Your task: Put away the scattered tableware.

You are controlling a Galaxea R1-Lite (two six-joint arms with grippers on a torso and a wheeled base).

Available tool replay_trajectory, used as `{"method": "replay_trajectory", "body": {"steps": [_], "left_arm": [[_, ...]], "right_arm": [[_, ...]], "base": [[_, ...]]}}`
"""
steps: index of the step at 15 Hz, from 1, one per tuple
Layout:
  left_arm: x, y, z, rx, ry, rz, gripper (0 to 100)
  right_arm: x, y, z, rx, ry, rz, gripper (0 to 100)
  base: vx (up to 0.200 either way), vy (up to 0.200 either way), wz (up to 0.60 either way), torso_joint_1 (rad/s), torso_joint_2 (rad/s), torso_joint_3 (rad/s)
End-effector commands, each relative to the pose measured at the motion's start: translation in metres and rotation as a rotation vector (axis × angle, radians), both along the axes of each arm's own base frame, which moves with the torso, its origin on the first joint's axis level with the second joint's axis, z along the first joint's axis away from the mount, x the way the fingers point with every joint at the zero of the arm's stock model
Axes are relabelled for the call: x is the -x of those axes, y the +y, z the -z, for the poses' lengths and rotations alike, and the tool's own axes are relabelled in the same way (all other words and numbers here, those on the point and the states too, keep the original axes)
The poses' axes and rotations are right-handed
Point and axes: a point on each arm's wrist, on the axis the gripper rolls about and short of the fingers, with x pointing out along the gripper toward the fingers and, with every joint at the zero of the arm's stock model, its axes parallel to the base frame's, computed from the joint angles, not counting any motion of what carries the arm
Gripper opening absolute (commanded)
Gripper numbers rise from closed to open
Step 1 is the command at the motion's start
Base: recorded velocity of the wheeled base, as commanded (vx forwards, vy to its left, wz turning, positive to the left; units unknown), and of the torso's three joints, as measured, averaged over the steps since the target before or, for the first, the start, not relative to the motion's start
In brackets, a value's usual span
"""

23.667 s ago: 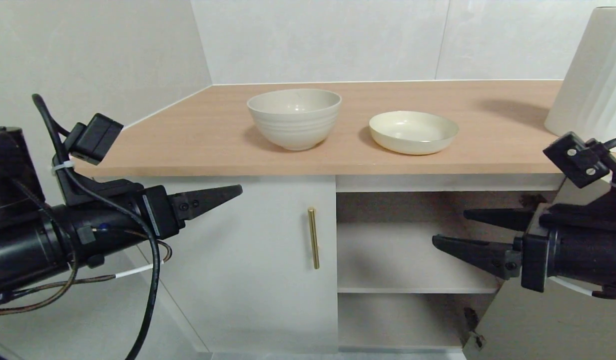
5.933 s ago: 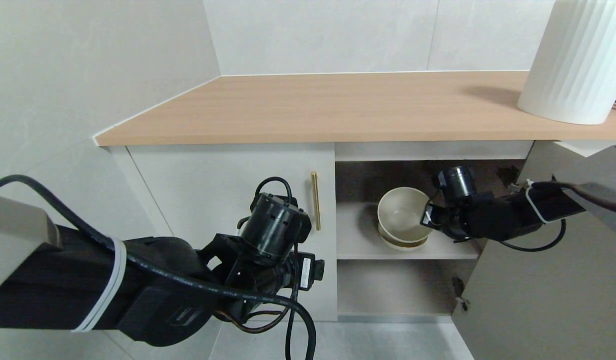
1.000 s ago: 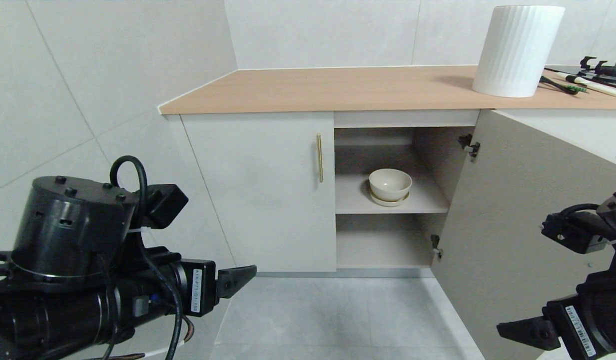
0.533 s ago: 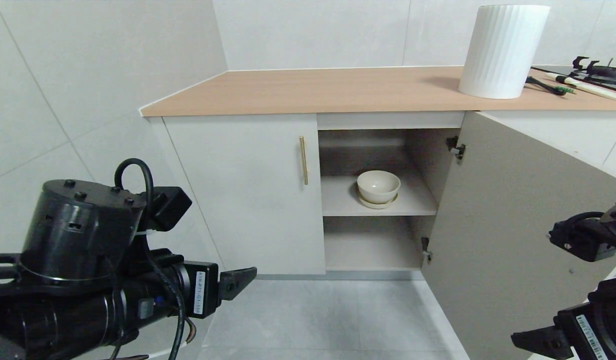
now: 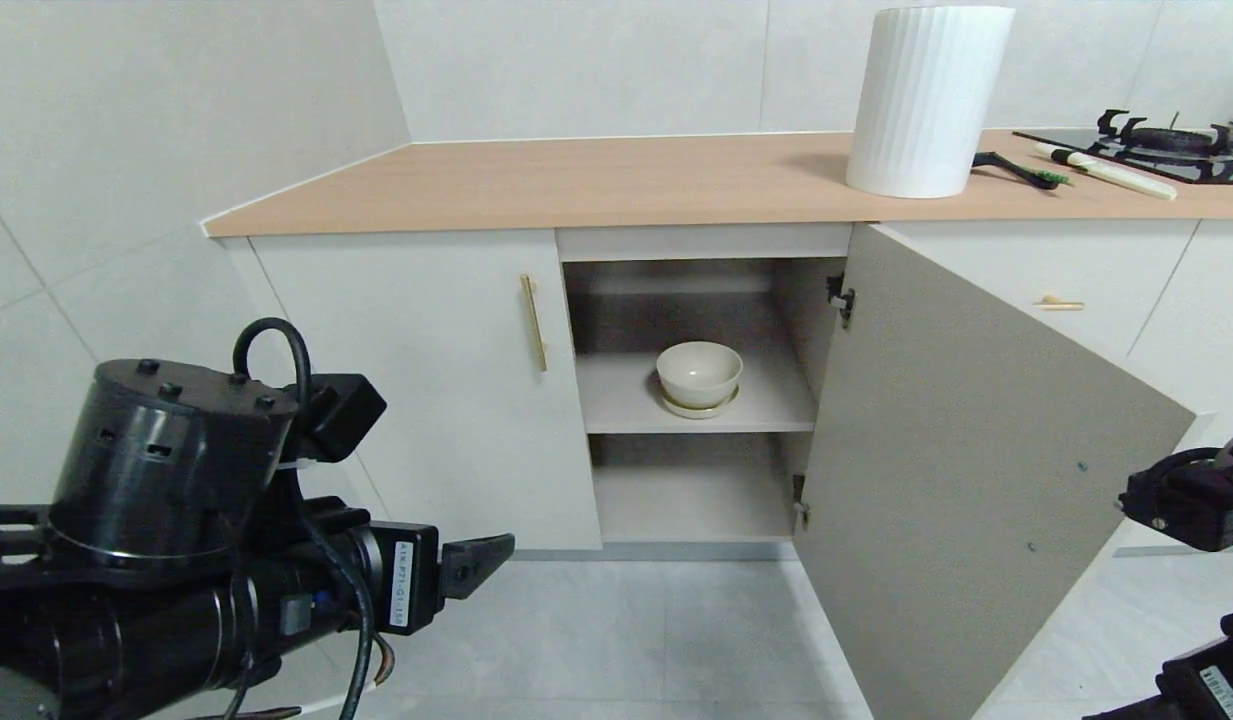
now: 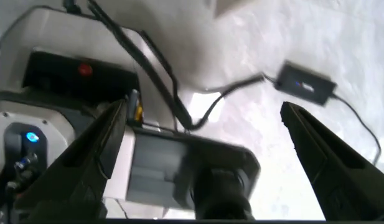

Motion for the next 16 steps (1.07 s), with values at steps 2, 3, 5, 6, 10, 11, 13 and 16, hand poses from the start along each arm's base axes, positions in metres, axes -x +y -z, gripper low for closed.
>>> {"method": "replay_trajectory", "body": {"steps": [2, 3, 5, 6, 10, 11, 13, 16], "left_arm": [[0.0, 0.0, 0.001, -0.002, 0.003, -0.003, 100], [0.0, 0.0, 0.001, -0.002, 0.003, -0.002, 100], [0.0, 0.0, 0.0, -0.001, 0.001, -0.002, 100], [0.0, 0.0, 0.001, -0.003, 0.004, -0.002, 100], [-0.001, -0.001, 0.002, -0.004, 0.008, -0.003, 100], [-0.001, -0.001, 0.002, -0.004, 0.008, -0.003, 100], [-0.001, 0.0, 0.002, -0.005, 0.009, -0.004, 100], [-0.001, -0.001, 0.002, -0.003, 0.007, -0.003, 100]], "right_arm": [[-0.001, -0.005, -0.011, 0.012, -0.017, 0.049, 100], [-0.002, -0.015, -0.019, 0.008, -0.064, 0.116, 100], [-0.004, -0.031, -0.033, -0.008, -0.122, 0.215, 100], [-0.008, -0.045, -0.039, 0.013, -0.14, 0.277, 100], [-0.012, -0.082, -0.057, 0.055, -0.207, 0.466, 100], [-0.014, -0.089, -0.059, 0.071, -0.211, 0.502, 100], [-0.026, -0.097, -0.056, 0.076, -0.217, 0.538, 100], [-0.069, -0.105, -0.034, 0.076, -0.182, 0.585, 100]], "base": [[0.0, 0.0, 0.0, 0.0, 0.0, 0.0], [0.0, 0.0, 0.0, 0.0, 0.0, 0.0], [0.0, 0.0, 0.0, 0.0, 0.0, 0.0], [0.0, 0.0, 0.0, 0.0, 0.0, 0.0], [0.0, 0.0, 0.0, 0.0, 0.0, 0.0], [0.0, 0.0, 0.0, 0.0, 0.0, 0.0], [0.0, 0.0, 0.0, 0.0, 0.0, 0.0], [0.0, 0.0, 0.0, 0.0, 0.0, 0.0]]}}
